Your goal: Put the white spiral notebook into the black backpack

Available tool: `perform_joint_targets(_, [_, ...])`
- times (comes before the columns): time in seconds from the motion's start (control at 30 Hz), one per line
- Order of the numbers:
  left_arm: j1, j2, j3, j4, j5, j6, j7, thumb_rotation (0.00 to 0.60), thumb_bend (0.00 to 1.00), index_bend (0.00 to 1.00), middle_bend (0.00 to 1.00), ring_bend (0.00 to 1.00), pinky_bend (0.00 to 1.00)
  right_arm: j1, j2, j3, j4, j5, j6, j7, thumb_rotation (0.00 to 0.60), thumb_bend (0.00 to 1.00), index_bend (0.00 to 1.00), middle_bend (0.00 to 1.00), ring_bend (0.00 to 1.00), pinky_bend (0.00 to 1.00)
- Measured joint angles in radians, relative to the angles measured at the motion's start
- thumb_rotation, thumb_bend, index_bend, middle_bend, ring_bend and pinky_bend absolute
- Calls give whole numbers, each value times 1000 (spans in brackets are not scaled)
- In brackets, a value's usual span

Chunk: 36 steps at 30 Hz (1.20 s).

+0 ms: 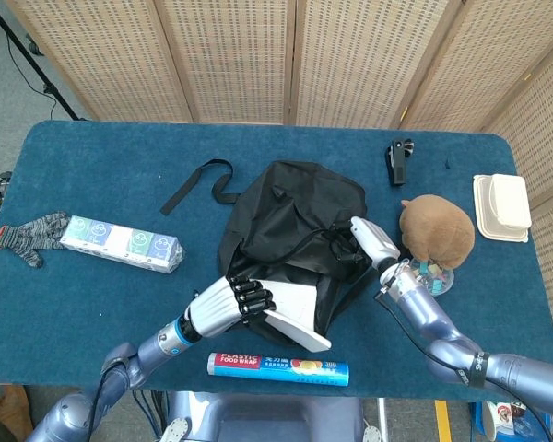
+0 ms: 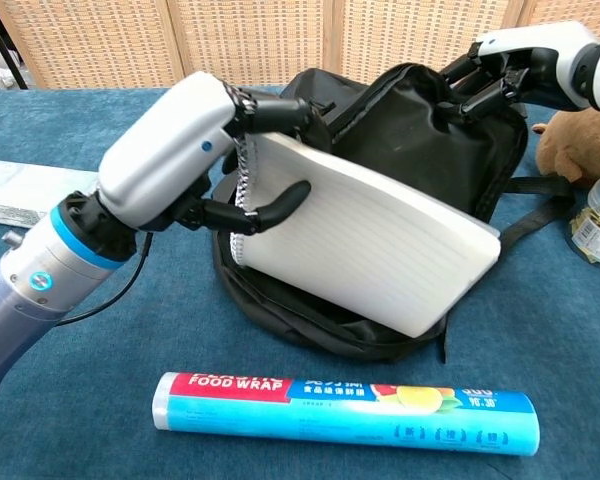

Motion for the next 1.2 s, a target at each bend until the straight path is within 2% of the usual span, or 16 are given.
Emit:
perform_joint_targets(0.37, [-20, -13, 11, 55, -23, -28, 67, 600, 533, 765, 596, 560, 638, 3, 10, -19, -47, -33, 9, -21, 600, 607, 612, 623, 516, 309])
perform_joint_targets(0.6, [-24, -10, 43, 70, -17, -60, 97, 600, 533, 765, 596, 560, 638, 24, 1, -29, -66, -44, 4, -44, 600, 607, 612, 622, 515, 308])
perform_joint_targets(0.83, [-24, -10, 78, 86, 0, -72, 152, 600, 533, 765, 596, 558, 638, 48, -6, -33, -70, -23, 4, -66, 600, 608, 612, 623, 515, 309])
perform_joint_targets(1.2, [-47, -10, 79, 85, -23, -107, 178, 600, 531, 765, 596, 555, 638, 72, -2, -31, -100, 12, -7, -64, 600, 607, 612, 623, 515, 309])
